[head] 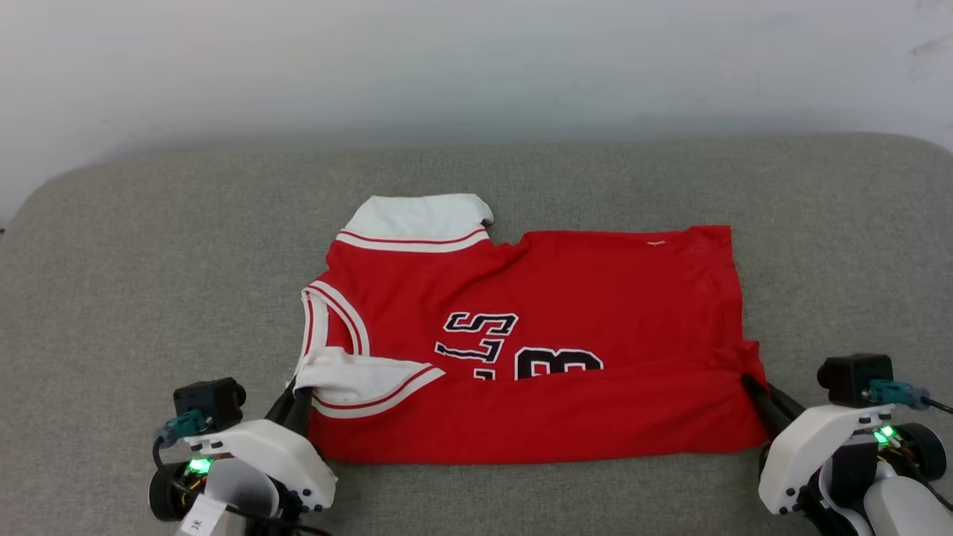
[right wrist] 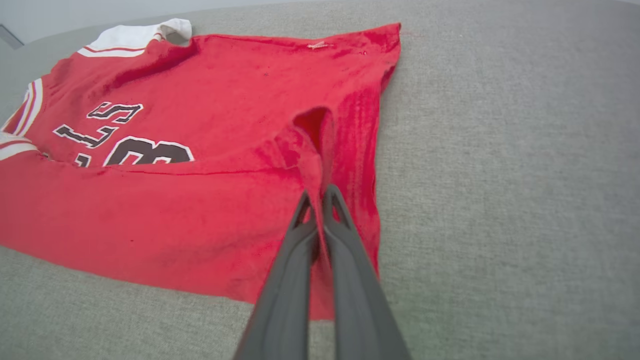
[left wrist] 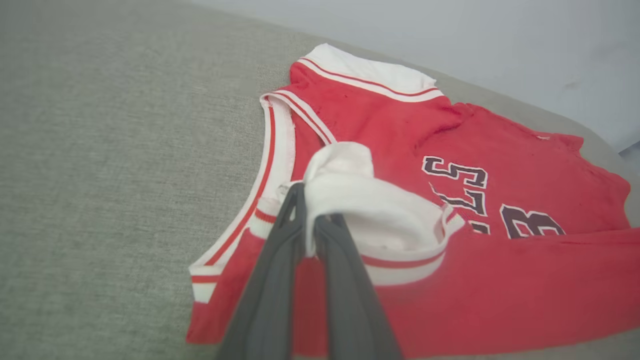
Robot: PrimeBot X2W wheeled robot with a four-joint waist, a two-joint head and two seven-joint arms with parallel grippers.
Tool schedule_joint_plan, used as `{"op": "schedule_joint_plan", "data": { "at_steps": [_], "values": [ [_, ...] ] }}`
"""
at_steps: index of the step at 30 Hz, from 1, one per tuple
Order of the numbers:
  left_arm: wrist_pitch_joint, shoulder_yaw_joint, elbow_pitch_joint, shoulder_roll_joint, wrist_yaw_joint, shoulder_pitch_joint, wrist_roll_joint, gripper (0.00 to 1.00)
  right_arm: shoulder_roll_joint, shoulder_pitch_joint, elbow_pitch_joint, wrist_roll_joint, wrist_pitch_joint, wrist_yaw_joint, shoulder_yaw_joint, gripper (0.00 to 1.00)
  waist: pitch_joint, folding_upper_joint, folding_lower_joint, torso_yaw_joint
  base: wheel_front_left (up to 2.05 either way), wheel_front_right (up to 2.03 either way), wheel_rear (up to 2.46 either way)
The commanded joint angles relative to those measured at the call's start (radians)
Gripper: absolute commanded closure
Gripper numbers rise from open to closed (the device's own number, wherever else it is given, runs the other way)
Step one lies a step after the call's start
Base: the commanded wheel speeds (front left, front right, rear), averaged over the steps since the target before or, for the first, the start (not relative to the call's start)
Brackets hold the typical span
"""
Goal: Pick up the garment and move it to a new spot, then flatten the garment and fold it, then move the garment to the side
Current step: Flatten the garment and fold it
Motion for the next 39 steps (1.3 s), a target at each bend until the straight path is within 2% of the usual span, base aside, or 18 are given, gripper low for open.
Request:
{"op": "schedule_joint_plan", "data": {
  "at_steps": [1, 5, 6, 7, 8, 9, 10, 11, 12, 18, 24, 28, 30, 31, 34, 39],
  "values": [
    [0.002, -0.006, 0.028, 0.000, -0.009, -0.027, -0.004, 1.00, 0.001, -0.020, 0.019, 0.002, -0.007, -0.001, 0.006, 1.00, 0.037, -0.0001, -0.0002, -0.005, 0.00, 0.00, 0.00],
    [0.006, -0.021, 0.118, -0.007, -0.017, -0.079, -0.015, 1.00, 0.007, -0.055, 0.083, 0.011, -0.028, -0.001, 0.022, 1.00, 0.061, -0.0001, -0.0002, -0.007, 0.00, 0.00, 0.00],
    [0.006, -0.025, 0.138, -0.008, -0.021, -0.087, -0.017, 1.00, 0.008, -0.058, 0.100, 0.012, -0.034, -0.001, 0.026, 0.92, 0.063, -0.0001, -0.0002, -0.008, 0.00, 0.00, 0.00],
    [0.007, -0.027, 0.156, -0.009, -0.023, -0.094, -0.020, 1.00, 0.009, -0.063, 0.115, 0.012, -0.039, -0.001, 0.033, 0.79, 0.064, -0.0001, -0.0002, -0.008, 0.00, 0.00, 0.00],
    [0.003, -0.029, 0.169, -0.010, -0.026, -0.101, -0.024, 1.00, 0.009, -0.067, 0.127, 0.015, -0.048, -0.001, 0.040, 0.59, 0.065, -0.0001, -0.0002, -0.009, 0.00, 0.00, 0.00],
    [0.002, -0.030, 0.184, -0.012, -0.027, -0.105, -0.030, 0.97, 0.008, -0.071, 0.140, 0.016, -0.056, -0.001, 0.044, 0.51, 0.065, -0.0001, -0.0002, -0.009, 0.00, 0.00, 0.00],
    [0.000, -0.032, 0.198, -0.012, -0.029, -0.107, -0.032, 0.61, 0.010, -0.071, 0.154, 0.021, -0.061, -0.001, 0.044, 0.00, 0.062, -0.0001, -0.0002, -0.010, 0.00, 0.00, 0.00],
    [-0.002, -0.034, 0.210, -0.012, -0.031, -0.108, -0.034, 0.22, 0.010, -0.071, 0.162, 0.020, -0.075, -0.001, 0.048, 0.00, 0.058, -0.0001, -0.0002, -0.010, 0.00, 0.00, 0.00],
    [-0.008, -0.036, 0.219, -0.013, -0.033, -0.110, -0.036, 0.00, 0.009, -0.071, 0.160, 0.018, -0.103, -0.001, 0.051, 0.00, 0.055, -0.0001, -0.0002, -0.010, 0.00, 0.00, 0.00],
    [-0.025, -0.019, 0.241, 0.007, -0.033, -0.101, -0.056, 0.00, 0.020, -0.034, 0.126, 0.028, -0.287, -0.001, 0.031, 0.00, 0.011, -0.0001, -0.0002, -0.011, 0.00, 0.00, 0.00],
    [0.030, 0.009, 0.201, 0.060, -0.019, -0.079, -0.079, 0.00, 0.038, 0.022, 0.066, 0.006, -0.345, -0.001, -0.003, 0.00, -0.034, -0.0001, -0.0002, -0.023, 0.00, 0.00, 0.00],
    [0.158, 0.004, 0.154, 0.111, -0.023, -0.069, -0.100, 0.00, 0.052, 0.057, 0.021, -0.012, -0.332, -0.001, -0.022, 0.00, -0.048, -0.0001, -0.0002, -0.033, 0.00, 0.00, 0.00],
    [0.261, -0.007, 0.128, 0.141, -0.029, -0.062, -0.120, 0.00, 0.058, 0.071, -0.003, -0.020, -0.316, -0.001, -0.033, 0.00, -0.049, -0.0001, -0.0002, -0.040, 0.00, 0.00, 0.00],
    [0.261, -0.007, 0.128, 0.141, -0.029, -0.062, -0.120, 0.00, 0.058, 0.071, -0.003, -0.020, -0.316, -0.001, -0.033, 0.00, -0.049, -0.0001, -0.0002, -0.040, 0.00, 0.00, 0.00],
    [0.411, -0.016, 0.082, 0.179, -0.033, -0.055, -0.160, 0.00, 0.070, 0.085, -0.039, -0.033, -0.292, -0.001, -0.048, 0.00, -0.041, -0.0001, -0.0002, -0.050, 0.00, 0.00, 0.00],
    [0.588, -0.011, 0.018, 0.226, 0.004, -0.046, -0.199, 0.00, 0.087, 0.092, -0.091, -0.052, -0.260, -0.001, -0.061, 0.00, -0.011, -0.0001, -0.0002, -0.072, 0.00, 0.00, 0.00]
  ]
}}
